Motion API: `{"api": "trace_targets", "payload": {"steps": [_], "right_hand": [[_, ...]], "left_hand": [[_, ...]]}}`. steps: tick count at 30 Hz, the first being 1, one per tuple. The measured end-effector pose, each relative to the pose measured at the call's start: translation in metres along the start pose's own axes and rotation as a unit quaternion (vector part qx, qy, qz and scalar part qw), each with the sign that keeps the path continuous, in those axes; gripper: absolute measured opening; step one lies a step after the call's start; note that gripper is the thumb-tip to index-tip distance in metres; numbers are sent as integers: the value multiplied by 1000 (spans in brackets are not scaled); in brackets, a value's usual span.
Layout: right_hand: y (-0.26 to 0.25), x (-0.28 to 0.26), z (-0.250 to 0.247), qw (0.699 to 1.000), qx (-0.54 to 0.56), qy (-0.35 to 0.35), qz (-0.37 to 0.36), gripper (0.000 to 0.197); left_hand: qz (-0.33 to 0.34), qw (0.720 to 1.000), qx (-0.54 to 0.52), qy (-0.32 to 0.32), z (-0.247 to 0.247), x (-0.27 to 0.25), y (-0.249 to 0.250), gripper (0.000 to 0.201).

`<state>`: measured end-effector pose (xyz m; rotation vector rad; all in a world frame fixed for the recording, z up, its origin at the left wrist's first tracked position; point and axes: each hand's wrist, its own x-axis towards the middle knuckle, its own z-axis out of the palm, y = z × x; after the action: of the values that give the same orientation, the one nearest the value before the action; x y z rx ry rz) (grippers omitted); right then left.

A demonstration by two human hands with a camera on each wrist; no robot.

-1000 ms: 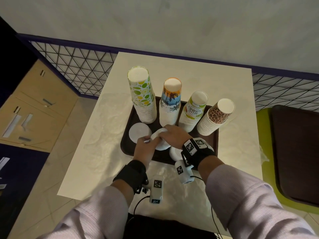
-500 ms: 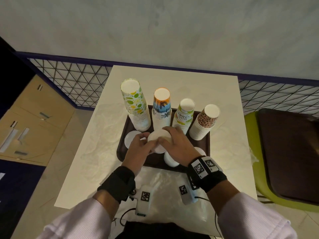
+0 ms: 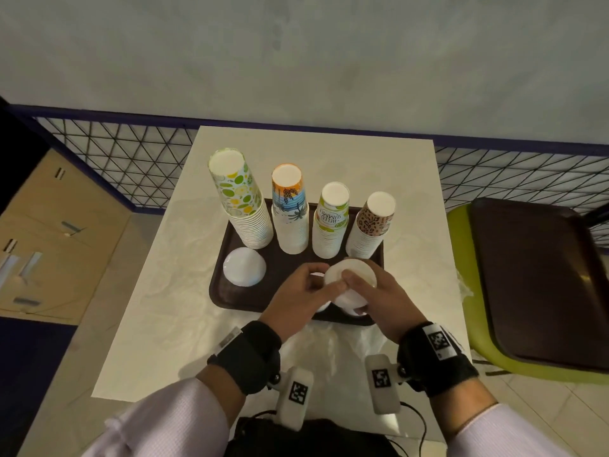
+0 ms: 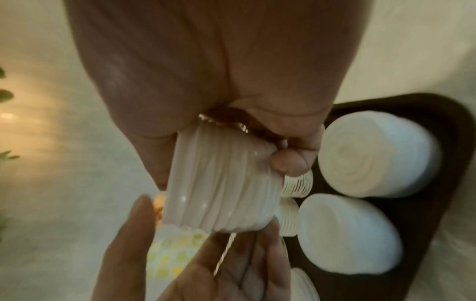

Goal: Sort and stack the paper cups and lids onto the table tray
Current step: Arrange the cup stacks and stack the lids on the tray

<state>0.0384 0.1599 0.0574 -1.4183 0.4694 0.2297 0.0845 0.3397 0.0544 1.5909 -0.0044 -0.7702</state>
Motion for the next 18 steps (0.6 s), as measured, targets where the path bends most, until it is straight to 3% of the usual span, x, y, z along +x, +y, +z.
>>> {"api": "trace_targets", "payload": {"steps": [3, 6, 8, 11, 13, 18], "right_hand": [[6, -9, -30, 1000, 21, 23, 2, 58], [12, -18, -63, 999, 11, 42, 17, 48], [19, -21, -81, 998, -15, 39, 36, 47], [34, -21, -92, 995, -55, 17, 80, 55], [45, -20, -92, 992, -71, -5, 100, 56], [67, -24, -87, 990, -41, -26, 129, 44]], "left_hand": [[-28, 999, 44, -12, 7, -2, -2, 47], [-11, 988, 149, 27, 11, -5, -8, 25], [64, 951, 299, 52, 10, 0, -16, 27], [164, 877, 449, 35, 17, 21, -16, 39], [161, 848, 505, 17, 28, 42, -7, 47], [76, 766, 636, -55, 55, 84, 2, 64]]}}
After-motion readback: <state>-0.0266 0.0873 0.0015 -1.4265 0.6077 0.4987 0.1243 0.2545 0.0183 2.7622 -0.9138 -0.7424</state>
